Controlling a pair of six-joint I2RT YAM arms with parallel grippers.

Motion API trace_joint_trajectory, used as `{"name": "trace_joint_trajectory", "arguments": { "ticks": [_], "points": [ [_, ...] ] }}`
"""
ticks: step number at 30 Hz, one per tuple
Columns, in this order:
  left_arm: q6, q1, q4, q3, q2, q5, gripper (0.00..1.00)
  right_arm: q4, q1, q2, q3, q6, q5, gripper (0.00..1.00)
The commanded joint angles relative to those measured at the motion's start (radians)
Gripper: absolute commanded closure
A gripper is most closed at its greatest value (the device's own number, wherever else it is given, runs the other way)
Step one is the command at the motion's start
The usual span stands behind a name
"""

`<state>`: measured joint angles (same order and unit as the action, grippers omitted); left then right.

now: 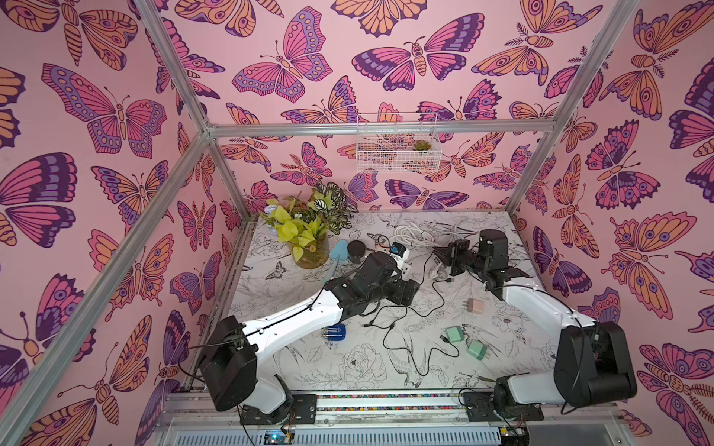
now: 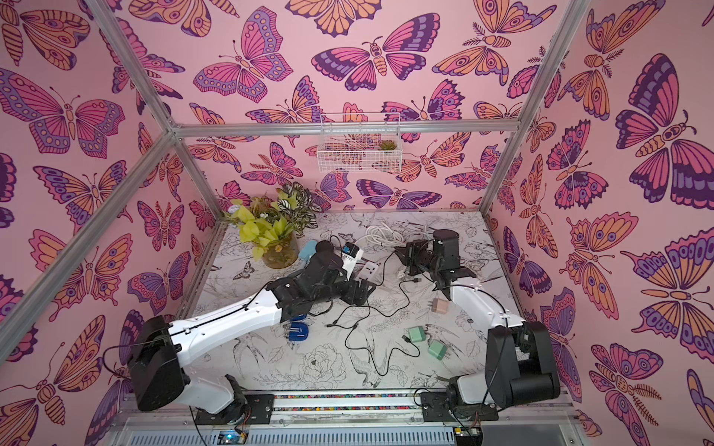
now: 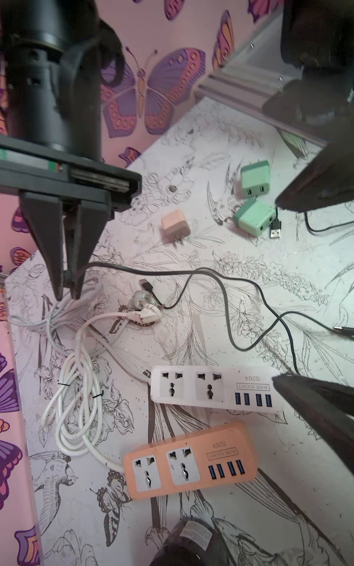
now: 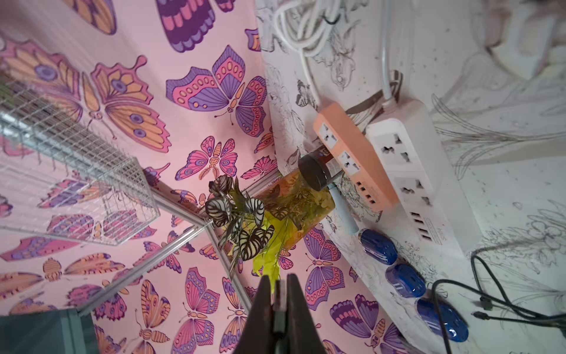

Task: Charge the electric shaver
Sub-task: Pick up the charging cable from the center of the board.

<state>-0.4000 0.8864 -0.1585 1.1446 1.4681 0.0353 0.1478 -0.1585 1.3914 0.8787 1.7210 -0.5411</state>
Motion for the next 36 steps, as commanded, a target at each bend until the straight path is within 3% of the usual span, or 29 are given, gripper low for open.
{"name": "trace_joint_trajectory", "arguments": {
  "ticks": [1,8,13,19,28,36],
  "points": [
    [-0.206,-0.038,-0.007,0.055,-0.031,0.06,0.15,-0.005,0.001,-0.048,0.003,-0.119,0.036,1.0],
    [-0.777,-0.14,0.153,0.116,0.057,0.299,0.2,0.208,-0.005,-0.079,-0.079,-0.063,0.077,1.0],
    [-1.115,-0.144,0.385,0.127,0.14,0.343,0.23,0.282,-0.014,-0.084,-0.104,-0.037,0.098,1.0],
    [-1.381,-0.114,0.482,0.156,0.214,0.343,0.3,0.369,-0.02,-0.087,-0.141,0.016,0.117,1.0],
    [-1.568,-0.071,0.451,0.159,0.214,0.3,0.39,0.382,-0.021,-0.101,-0.165,0.007,0.147,1.0],
    [-1.624,-0.056,0.463,0.173,0.269,0.246,0.42,0.414,-0.033,-0.101,-0.17,0.031,0.135,1.0]
  ]
}}
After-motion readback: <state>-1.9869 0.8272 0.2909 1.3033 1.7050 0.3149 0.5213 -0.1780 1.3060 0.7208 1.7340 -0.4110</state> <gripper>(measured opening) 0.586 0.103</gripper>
